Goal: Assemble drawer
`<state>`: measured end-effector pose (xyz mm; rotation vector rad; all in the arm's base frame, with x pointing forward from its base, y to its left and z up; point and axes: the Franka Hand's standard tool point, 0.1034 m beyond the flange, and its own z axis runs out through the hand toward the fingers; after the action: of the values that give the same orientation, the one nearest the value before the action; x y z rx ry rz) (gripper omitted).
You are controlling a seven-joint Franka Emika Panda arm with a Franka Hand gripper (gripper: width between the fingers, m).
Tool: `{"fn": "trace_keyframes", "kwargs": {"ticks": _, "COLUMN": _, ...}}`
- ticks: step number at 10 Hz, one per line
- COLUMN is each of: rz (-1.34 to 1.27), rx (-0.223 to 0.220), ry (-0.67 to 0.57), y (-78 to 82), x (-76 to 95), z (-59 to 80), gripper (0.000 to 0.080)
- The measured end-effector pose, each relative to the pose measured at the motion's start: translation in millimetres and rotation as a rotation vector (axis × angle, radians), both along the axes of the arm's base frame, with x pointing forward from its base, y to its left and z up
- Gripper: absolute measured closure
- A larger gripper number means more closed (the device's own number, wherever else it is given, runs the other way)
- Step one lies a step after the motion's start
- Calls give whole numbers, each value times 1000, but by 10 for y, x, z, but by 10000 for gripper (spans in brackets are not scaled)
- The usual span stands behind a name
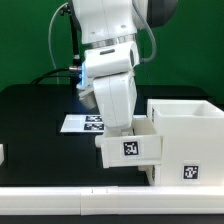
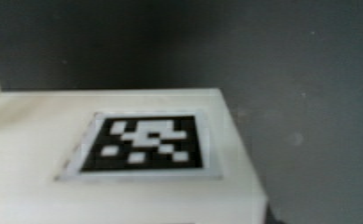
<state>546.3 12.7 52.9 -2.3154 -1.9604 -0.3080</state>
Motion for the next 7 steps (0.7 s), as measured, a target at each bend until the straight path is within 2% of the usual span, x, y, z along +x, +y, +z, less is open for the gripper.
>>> {"fn": "trace_keyframes", "kwargs": {"ticks": 7, "rz": -26, "rx": 2, "ry": -15, "y": 9, "x": -6, "z": -16, "gripper": 761}}
